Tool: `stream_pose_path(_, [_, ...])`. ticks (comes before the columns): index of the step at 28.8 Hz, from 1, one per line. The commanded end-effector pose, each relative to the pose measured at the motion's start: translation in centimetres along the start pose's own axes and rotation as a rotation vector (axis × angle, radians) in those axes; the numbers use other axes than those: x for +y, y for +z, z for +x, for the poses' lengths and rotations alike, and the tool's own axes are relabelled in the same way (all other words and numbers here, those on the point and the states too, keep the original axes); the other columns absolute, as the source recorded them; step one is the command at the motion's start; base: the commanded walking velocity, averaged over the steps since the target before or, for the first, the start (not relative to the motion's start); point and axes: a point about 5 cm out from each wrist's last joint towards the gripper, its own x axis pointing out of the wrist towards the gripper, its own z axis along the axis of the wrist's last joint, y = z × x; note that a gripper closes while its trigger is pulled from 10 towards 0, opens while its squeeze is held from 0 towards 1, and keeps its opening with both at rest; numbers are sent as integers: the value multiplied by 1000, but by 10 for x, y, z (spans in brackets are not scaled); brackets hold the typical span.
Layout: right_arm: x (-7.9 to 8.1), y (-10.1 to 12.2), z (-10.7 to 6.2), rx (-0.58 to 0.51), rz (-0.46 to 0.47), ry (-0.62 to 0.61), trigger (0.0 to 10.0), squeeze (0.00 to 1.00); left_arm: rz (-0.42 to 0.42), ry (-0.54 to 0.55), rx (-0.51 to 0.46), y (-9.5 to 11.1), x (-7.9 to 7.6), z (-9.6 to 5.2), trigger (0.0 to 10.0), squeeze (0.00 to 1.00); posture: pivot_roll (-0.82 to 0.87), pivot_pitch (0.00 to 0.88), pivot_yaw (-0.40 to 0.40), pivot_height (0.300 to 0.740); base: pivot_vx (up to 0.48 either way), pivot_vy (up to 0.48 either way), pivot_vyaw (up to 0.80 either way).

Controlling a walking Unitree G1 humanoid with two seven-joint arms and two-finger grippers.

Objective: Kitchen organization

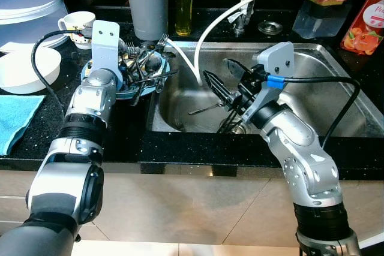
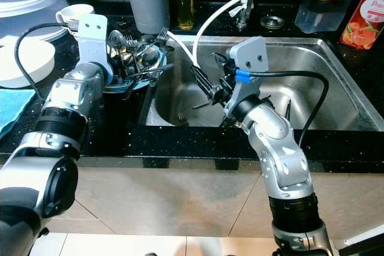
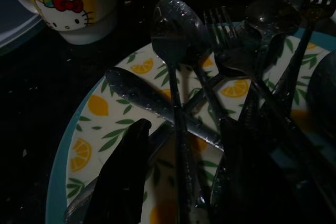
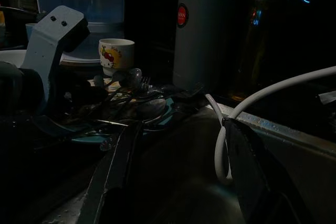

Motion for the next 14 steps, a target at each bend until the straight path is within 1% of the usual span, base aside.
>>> stream_pose_path(1, [-1,3,-1,-12,-9,-3,10000,0,-2,11,5,2,6,1,10000,0,67,67,29,740,0,0,0])
stream_pose_path(2, [0,3,-1,-13,-9,-2,10000,0,-12,12,17,0,6,2,9490,0,67,67,29,740,0,0,0])
stream_pose_path(3, [0,3,-1,-13,-8,-2,10000,0,-19,18,22,-1,7,2,8235,0,64,70,30,740,0,0,0])
stream_pose_path(4, [0,3,-1,-13,-8,-2,10000,0,-19,18,22,-1,7,2,8235,0,64,70,30,740,0,0,0])
stream_pose_path(5, [-1,3,-1,-12,-9,-4,10000,0,-31,30,32,-2,9,2,5647,0,62,71,29,740,0,0,0])
stream_pose_path(7, [-1,3,-2,-11,-9,-6,10000,0,-51,36,45,-4,10,3,1882,0,61,72,29,740,0,0,0])
stream_pose_path(8, [-1,3,-2,-10,-10,-6,10000,0,-55,36,48,-5,11,3,1882,0,61,72,29,740,0,0,0])
stream_pose_path(9, [-2,3,-2,-11,-10,-7,10000,0,-66,42,50,-5,12,3,1137,0,61,72,29,740,0,0,0])
stream_pose_path(10, [-2,3,-2,-11,-10,-7,10000,0,-66,42,50,-5,12,3,1137,0,61,72,29,740,0,0,0])
stream_pose_path(11, [-2,3,-2,-10,-10,-8,10000,0,-92,44,54,-6,12,3,3137,0,62,72,27,740,0,0,0])
stream_pose_path(12, [-2,3,-2,-10,-10,-8,10000,0,-111,45,57,-6,12,4,3137,0,62,72,27,740,0,0,0])
stream_pose_path(13, [-2,3,-2,-10,-10,-8,10000,0,-133,45,59,-6,13,4,4941,0,63,73,26,740,0,0,0])
stream_pose_path(14, [-2,3,-2,-10,-10,-8,10000,0,-133,45,59,-6,13,4,4941,0,63,73,26,740,0,0,0])
